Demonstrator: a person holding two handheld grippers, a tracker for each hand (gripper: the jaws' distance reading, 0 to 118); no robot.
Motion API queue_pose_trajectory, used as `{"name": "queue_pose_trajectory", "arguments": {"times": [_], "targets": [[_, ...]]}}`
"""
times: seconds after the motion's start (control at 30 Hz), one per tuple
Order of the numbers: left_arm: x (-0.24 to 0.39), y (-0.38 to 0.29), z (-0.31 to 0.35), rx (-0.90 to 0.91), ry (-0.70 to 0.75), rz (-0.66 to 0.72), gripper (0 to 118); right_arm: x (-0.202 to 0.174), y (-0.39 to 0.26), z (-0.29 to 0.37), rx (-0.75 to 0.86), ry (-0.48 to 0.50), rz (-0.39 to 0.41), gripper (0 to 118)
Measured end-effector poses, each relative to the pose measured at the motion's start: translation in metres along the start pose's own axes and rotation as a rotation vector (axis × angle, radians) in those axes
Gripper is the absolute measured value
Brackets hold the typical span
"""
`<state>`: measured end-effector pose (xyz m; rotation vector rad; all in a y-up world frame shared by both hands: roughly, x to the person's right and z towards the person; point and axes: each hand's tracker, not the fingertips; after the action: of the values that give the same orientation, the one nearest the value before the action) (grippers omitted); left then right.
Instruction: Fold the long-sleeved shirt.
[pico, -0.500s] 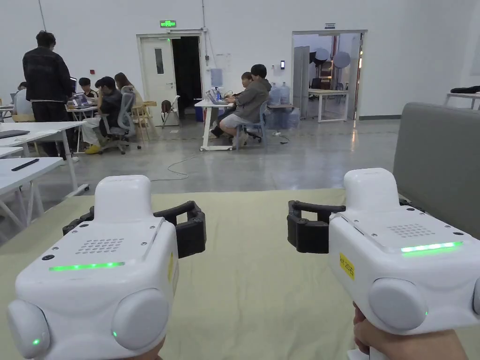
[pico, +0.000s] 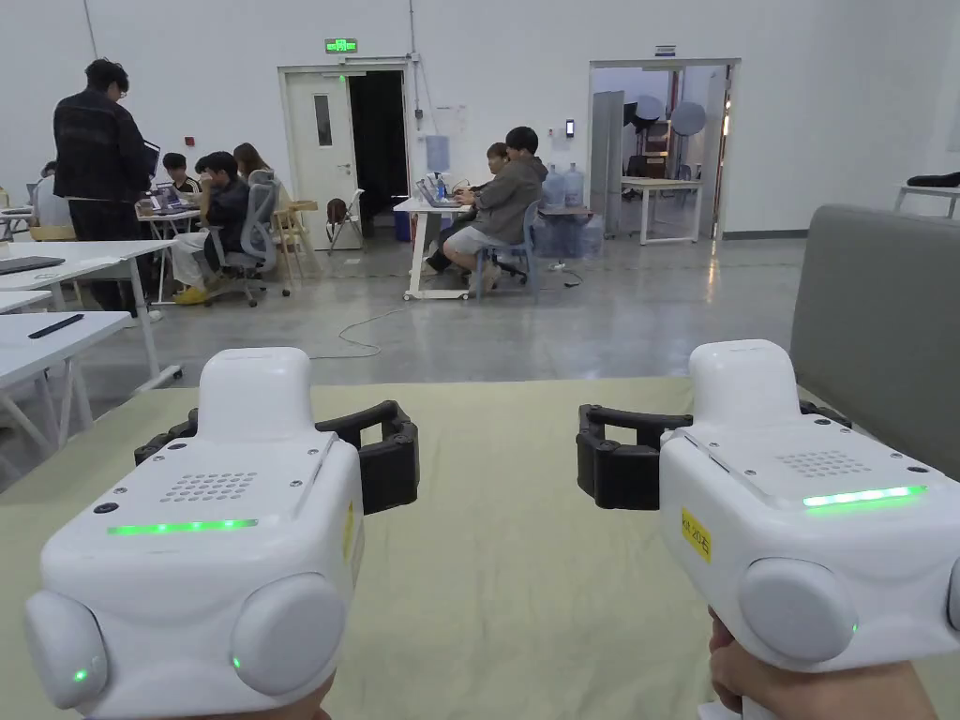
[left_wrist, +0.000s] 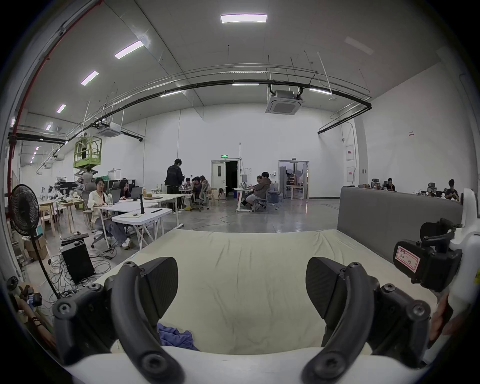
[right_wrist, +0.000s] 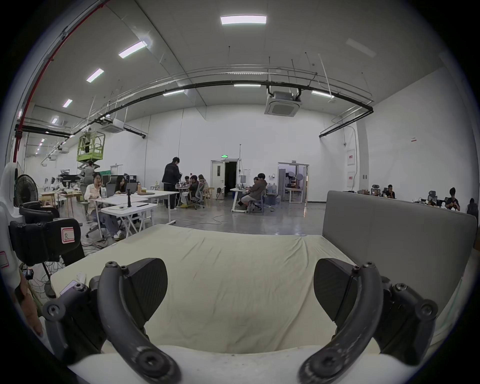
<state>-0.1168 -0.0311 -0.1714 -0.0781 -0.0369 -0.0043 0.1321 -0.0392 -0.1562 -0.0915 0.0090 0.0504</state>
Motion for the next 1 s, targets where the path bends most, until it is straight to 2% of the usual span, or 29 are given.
{"name": "queue_pose_trajectory", "arguments": {"times": [1.0], "targets": [[-0.0012, 0.0003, 0.001, 0.0, -0.002, -0.002, 102, -0.0001, -0.001, 0.0027, -0.002, -0.021, -0.005, 113]]}}
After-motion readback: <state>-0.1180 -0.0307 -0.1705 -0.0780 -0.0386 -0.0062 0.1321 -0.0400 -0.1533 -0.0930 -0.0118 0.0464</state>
